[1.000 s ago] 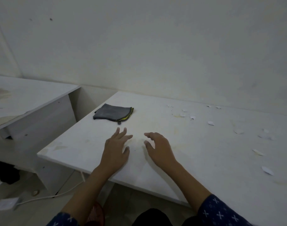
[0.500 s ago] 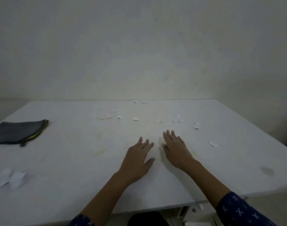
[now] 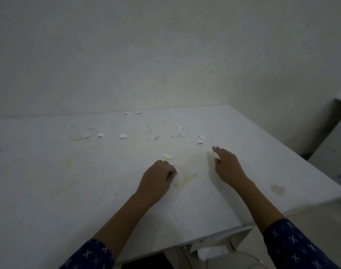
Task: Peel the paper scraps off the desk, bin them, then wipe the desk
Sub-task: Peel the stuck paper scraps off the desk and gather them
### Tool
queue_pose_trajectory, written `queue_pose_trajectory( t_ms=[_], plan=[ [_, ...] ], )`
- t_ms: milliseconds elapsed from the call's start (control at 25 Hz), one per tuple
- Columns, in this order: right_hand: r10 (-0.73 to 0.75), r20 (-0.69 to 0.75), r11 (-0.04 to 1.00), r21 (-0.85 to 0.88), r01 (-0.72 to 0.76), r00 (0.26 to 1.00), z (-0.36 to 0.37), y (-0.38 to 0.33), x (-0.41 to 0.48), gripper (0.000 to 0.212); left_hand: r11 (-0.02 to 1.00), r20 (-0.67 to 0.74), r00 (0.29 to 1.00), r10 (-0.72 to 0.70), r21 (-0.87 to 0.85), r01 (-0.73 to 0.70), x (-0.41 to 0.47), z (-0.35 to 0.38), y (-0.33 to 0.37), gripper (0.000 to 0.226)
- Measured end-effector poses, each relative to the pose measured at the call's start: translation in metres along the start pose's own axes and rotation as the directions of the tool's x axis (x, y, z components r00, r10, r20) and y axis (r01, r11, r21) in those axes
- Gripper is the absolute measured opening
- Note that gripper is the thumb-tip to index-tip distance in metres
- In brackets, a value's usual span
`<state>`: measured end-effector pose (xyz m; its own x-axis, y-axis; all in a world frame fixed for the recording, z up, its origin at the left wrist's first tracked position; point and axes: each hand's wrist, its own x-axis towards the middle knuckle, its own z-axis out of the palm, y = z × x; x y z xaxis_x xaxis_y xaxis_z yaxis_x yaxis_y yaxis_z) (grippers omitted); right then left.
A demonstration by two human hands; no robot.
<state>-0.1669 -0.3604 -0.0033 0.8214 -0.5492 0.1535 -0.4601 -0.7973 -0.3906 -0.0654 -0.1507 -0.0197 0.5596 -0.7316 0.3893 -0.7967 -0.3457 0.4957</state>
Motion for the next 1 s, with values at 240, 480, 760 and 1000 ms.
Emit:
queue_pose_trajectory(
  t_ms=[240, 480, 760, 1000],
  plan=[
    [0.043, -0.081, 0.999, 0.034, -0.04, 0.996, -0.004, 0.03, 0.006, 0.029, 0.965, -0.112, 0.981, -0.157, -0.228, 0.129, 0.017, 0.009, 0.025, 0.012],
    [0.06, -0.068, 0.993, 0.109, -0.052, 0.996, -0.003, 0.025, 0.01, 0.01, 0.882, -0.068, 0.945, -0.318, -0.387, 0.269, 0.018, 0.009, 0.033, 0.01],
    [0.071, 0.032, 0.729, 0.68, -0.073, 0.997, -0.013, -0.032, -0.015, 0.007, 0.826, -0.081, 0.923, -0.376, -0.48, 0.295, 0.002, -0.026, 0.015, 0.009],
    [-0.117, 0.229, 0.591, 0.798, -0.117, 0.966, 0.014, -0.116, -0.029, 0.01, 0.856, -0.165, 0.899, -0.405, -0.414, 0.31, -0.041, -0.083, -0.019, 0.015]
  ],
)
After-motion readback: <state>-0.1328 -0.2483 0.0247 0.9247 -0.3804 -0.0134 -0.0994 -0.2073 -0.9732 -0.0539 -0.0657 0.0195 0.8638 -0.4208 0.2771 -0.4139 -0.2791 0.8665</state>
